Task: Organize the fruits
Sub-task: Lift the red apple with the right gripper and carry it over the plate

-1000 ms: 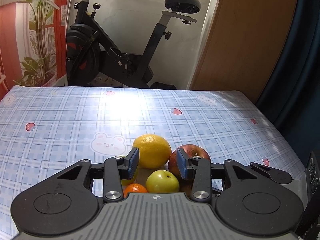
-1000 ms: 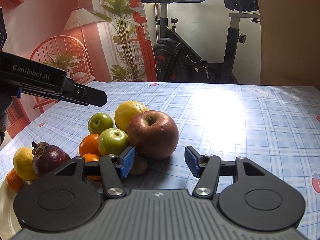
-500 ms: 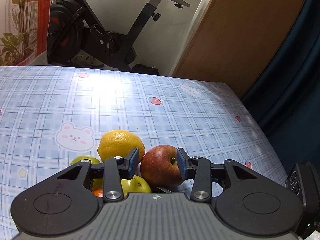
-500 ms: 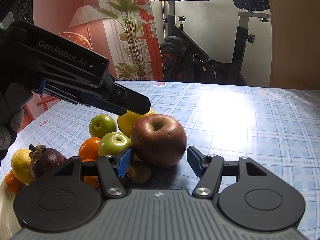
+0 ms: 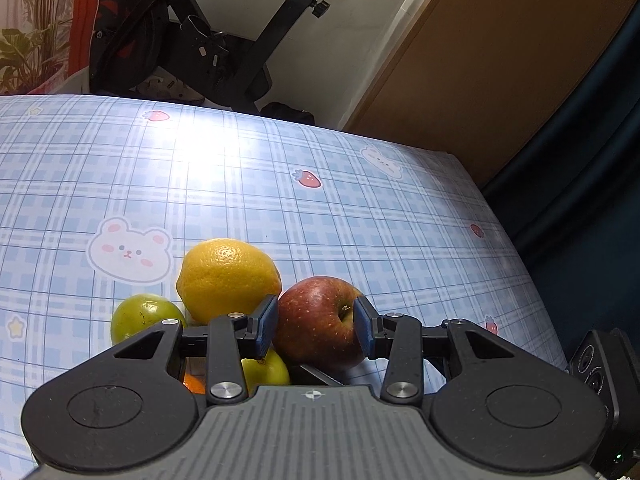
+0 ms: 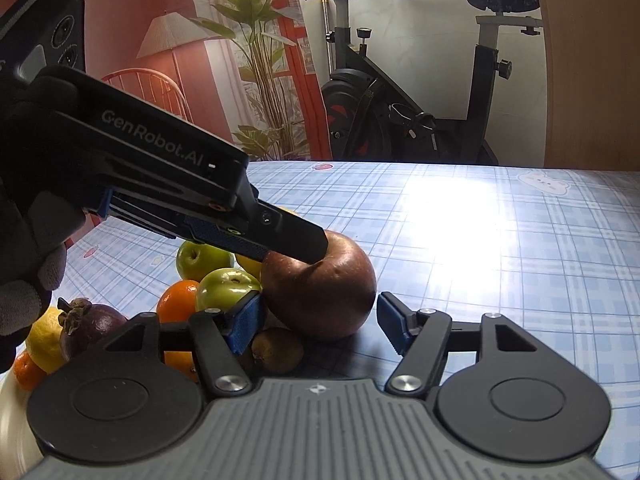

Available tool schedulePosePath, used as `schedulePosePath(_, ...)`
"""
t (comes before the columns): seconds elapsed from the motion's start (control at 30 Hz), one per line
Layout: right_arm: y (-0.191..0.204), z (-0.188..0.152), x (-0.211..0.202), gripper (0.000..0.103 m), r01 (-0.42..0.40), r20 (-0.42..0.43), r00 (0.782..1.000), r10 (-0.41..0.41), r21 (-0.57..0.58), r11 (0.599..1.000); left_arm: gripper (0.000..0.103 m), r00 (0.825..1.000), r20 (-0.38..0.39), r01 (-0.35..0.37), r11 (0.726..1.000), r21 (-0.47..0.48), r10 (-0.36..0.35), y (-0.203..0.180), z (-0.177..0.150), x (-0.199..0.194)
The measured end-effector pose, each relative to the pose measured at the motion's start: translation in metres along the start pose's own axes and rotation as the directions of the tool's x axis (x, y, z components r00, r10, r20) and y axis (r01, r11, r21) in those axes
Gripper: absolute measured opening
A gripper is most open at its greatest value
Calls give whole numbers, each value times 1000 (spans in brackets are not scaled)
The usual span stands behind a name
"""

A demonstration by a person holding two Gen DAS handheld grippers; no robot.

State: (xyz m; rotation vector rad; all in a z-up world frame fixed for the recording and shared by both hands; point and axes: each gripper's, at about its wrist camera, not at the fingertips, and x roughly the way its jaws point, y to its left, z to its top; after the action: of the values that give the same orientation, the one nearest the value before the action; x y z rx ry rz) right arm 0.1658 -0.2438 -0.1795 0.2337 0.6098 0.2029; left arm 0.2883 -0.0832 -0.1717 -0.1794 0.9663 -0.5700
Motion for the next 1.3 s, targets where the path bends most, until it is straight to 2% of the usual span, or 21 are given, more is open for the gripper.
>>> schedulePosePath(0.13,-2,1,0,69,-5,-3,1000,5,11,1000,43,1000,-8,9,1000,-24,-10,7,4,3)
schedulePosePath(0.33,-4,0,0,64,-22,0,1000,22,20,1000,42,1000,-6,6,1000,-2,-6,6,1,1)
schedulePosePath(0.8,-3,0,-3,65,-22,2,1000,22,23,1000,40,1000,-9,0,1000,27,0,-1,-1,-2)
schedulePosePath(1.3,12,4,-38,65,-3,6,1000,3,10,1000,40,1000,-8,26,998,59,-26,-23,-15,-31)
